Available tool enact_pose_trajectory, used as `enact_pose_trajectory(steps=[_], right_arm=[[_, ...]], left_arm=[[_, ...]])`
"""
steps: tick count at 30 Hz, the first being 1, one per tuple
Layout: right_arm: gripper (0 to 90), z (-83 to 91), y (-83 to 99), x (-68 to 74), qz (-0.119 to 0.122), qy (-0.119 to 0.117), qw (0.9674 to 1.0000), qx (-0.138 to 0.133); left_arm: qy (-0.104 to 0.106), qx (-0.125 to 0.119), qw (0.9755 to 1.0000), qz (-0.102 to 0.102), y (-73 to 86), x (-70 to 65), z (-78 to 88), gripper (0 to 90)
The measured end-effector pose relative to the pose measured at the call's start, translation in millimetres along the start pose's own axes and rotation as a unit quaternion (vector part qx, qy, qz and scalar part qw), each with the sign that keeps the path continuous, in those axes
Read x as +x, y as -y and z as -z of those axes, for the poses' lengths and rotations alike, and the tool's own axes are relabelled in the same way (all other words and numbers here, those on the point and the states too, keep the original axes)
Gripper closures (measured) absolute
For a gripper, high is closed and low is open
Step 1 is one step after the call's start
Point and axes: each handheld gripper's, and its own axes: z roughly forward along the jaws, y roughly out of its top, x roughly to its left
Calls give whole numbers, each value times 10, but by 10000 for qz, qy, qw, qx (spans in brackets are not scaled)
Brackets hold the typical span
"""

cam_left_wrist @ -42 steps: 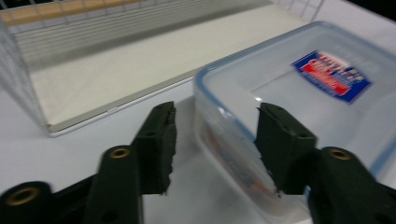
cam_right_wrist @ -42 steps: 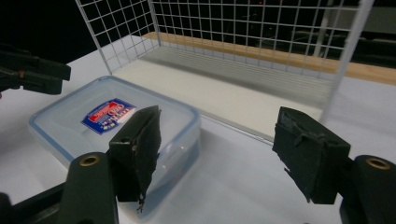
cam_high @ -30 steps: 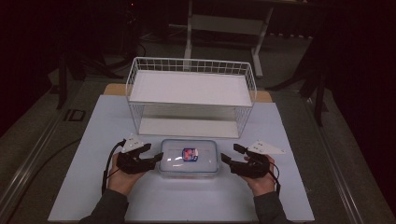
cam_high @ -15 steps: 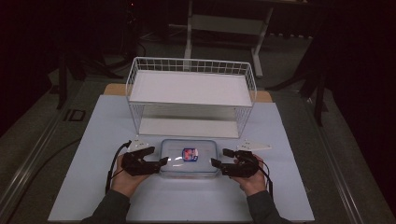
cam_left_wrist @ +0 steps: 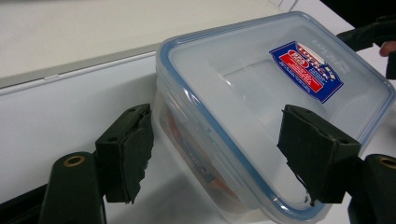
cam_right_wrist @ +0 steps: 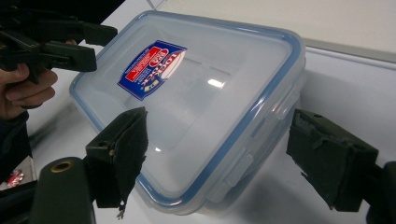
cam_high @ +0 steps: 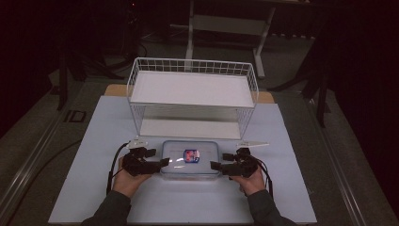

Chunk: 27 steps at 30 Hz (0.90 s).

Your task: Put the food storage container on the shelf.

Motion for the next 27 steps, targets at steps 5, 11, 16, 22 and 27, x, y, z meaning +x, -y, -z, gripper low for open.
enact_pose_trajectory(steps=[5,11,16,22,27], right_arm=[[178,-28,-6,-38,-94,-82,9999,2],[151,-58,-16,-97,-285,-231,9993,6],[218,-90,-9,-123,-392,-349,9986,106],[264,-108,2,-193,-665,-457,9965,202],[267,-117,14,-237,-888,-597,9940,224]], left_arm=[[112,1,9999,63,-2,13,-3,260],[253,55,9997,29,0,-25,-33,258],[444,88,9988,196,8,10,-55,265],[716,140,9963,453,17,83,-88,261],[981,226,9921,745,31,131,-137,243]])
